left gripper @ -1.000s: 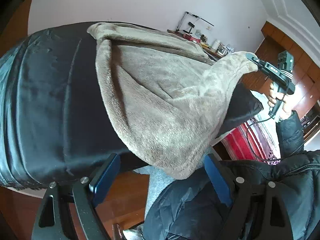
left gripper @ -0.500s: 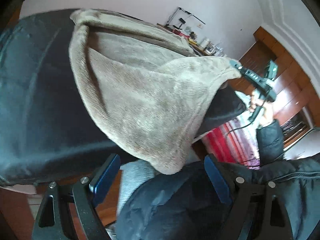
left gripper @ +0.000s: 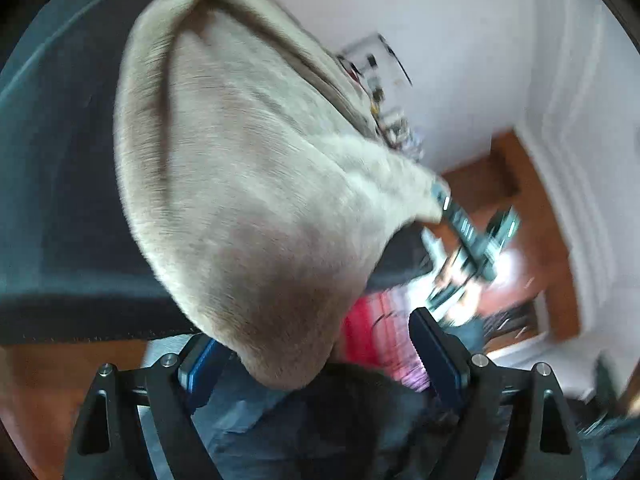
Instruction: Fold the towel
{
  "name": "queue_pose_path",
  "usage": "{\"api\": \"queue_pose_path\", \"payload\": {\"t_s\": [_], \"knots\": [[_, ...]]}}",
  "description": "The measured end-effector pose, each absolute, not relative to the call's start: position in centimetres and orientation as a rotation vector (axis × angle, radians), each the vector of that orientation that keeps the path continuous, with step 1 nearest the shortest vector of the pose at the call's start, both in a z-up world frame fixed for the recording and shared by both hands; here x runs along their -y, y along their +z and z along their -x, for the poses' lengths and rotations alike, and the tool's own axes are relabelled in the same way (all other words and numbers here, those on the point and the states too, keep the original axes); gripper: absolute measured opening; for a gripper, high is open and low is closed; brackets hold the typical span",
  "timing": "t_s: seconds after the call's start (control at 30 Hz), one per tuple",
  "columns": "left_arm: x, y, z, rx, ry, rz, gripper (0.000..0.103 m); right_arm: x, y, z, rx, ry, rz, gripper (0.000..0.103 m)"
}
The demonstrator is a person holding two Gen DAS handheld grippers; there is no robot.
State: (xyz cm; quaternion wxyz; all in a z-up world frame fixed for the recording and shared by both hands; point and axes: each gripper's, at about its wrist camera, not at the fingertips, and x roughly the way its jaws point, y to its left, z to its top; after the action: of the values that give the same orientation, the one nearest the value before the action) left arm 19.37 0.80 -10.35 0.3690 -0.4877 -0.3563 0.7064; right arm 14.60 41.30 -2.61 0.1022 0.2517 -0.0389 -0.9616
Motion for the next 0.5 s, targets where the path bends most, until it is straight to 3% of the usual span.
{"api": "queue_pose_path", "payload": {"t_s": [0.1, 0.17, 0.23, 0.37, 0.5], "knots": [[-0.2, -10.7, -19.4, 0.976, 1.799, 1.269, 0.077, -41.6, -3.1, -14.6, 0.129, -2.836, -0.756, 0.019], [-0.8, -10.5, -19.6, 0.924, 1.831, 1.31, 0.052, -41.6, -3.5, -14.5, 0.129, -2.837, -0.769, 0.019], [-1.3, -10.4, -19.7, 0.88, 1.859, 1.352, 0.036, -41.4, -3.8, -14.5, 0.112, -2.843, -0.781, 0.019], [-1.7, -9.9, -19.9, 0.87, 1.895, 1.398, 0.022, -41.3, -3.8, -14.8, 0.093, -2.845, -0.773, 0.019], [-1.1, -7.3, -20.2, 0.864, 1.953, 1.328, 0.018, -41.3, -3.3, -15.6, 0.088, -2.841, -0.739, 0.019]]}}
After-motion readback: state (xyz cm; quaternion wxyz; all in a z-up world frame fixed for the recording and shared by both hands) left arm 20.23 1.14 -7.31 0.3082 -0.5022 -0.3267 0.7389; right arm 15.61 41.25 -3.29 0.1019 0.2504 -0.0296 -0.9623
